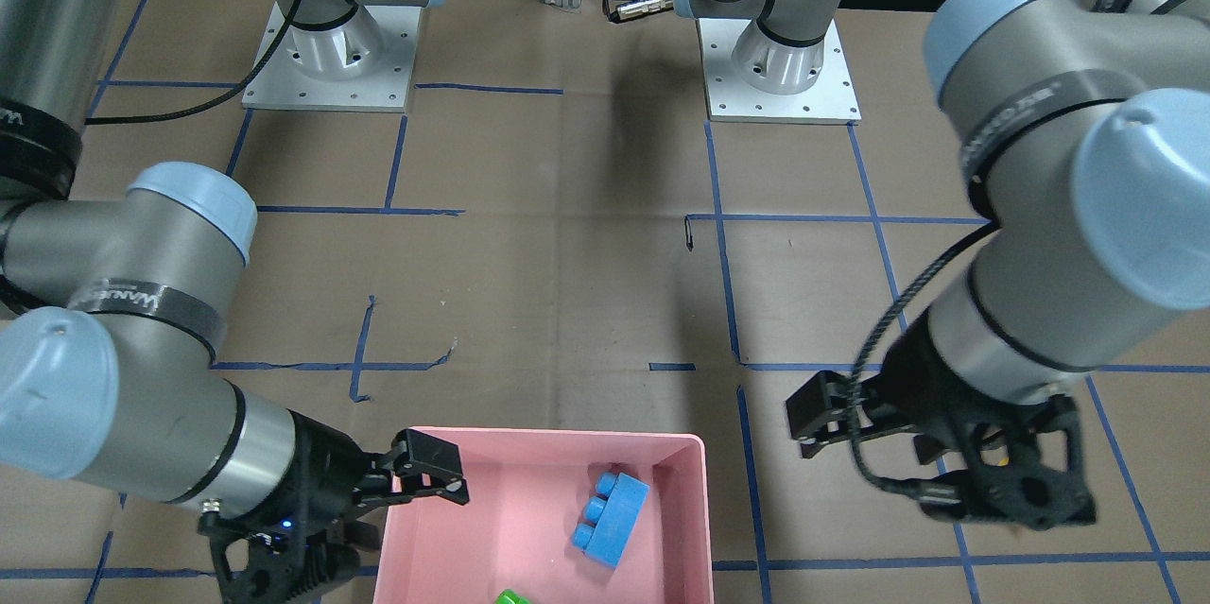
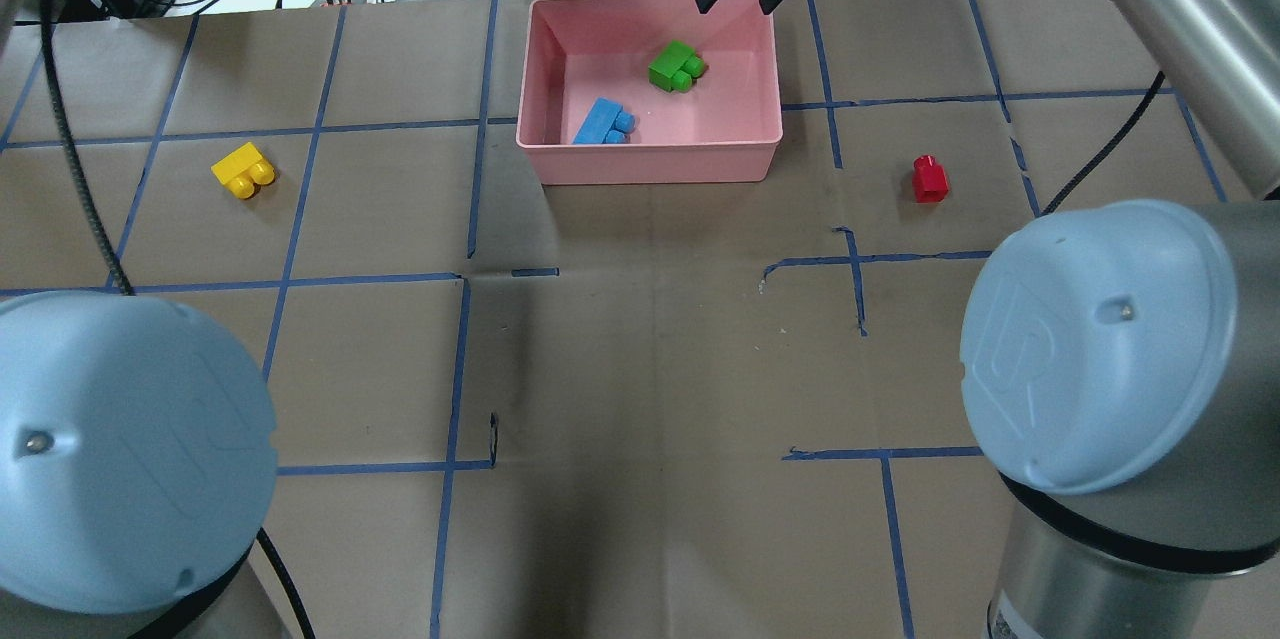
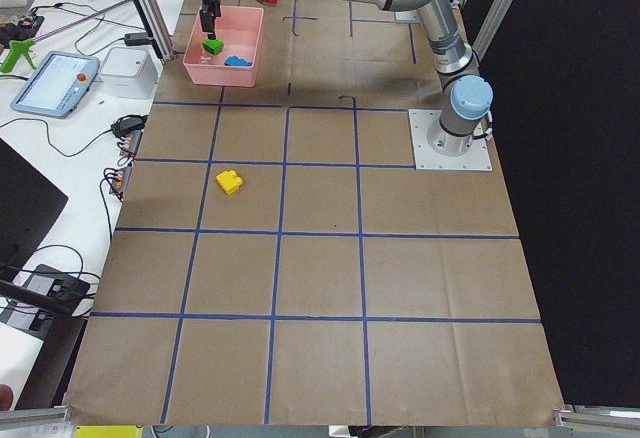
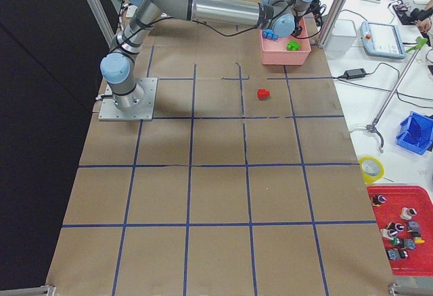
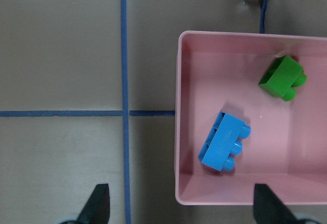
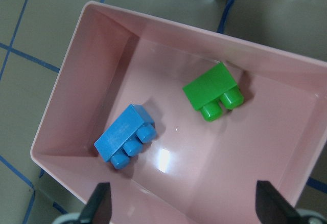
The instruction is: Put all blocks into box
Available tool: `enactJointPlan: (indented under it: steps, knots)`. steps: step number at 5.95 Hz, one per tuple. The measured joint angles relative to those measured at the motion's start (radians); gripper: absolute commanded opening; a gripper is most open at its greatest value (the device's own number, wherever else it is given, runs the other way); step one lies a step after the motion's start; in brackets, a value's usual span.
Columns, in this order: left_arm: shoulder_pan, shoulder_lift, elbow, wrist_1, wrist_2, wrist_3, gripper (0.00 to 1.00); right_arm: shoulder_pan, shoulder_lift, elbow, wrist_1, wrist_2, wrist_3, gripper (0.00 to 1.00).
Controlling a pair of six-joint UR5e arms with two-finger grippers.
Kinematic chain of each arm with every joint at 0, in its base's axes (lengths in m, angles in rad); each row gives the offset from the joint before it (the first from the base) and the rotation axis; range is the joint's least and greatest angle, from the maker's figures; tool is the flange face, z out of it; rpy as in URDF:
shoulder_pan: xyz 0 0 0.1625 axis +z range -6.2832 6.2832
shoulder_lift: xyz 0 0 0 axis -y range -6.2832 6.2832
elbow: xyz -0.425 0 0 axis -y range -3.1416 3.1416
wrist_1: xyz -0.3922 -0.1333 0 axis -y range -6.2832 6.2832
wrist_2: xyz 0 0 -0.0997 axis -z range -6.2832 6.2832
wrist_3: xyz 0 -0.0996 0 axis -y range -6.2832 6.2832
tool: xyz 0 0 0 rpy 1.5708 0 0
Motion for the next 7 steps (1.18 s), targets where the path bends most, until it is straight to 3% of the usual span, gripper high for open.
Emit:
enactJointPlan:
  steps: [2, 3, 4, 5, 7]
  knots:
    - [0.153, 0.053, -0.093, -0.007, 0.001, 0.231, 1.0, -0.074, -0.104, 0.014, 0.172, -0.286, 0.002, 0.98]
    - [0.204, 0.052, -0.109, -0.004, 0.001, 0.31, 1.0, -0.1, -0.128, 0.035, 0.194, -0.417, 0.019, 0.9]
    - [0.245, 0.041, -0.113, 0.004, 0.002, 0.386, 1.0, -0.119, -0.138, 0.093, 0.176, -0.485, 0.053, 0.91]
    - [0.277, 0.027, -0.115, 0.01, 0.002, 0.477, 1.0, -0.131, -0.152, 0.186, 0.097, -0.516, 0.081, 0.91]
    - [0.303, -0.001, -0.115, 0.018, 0.046, 0.804, 1.0, -0.142, -0.172, 0.417, -0.166, -0.517, 0.136, 0.92]
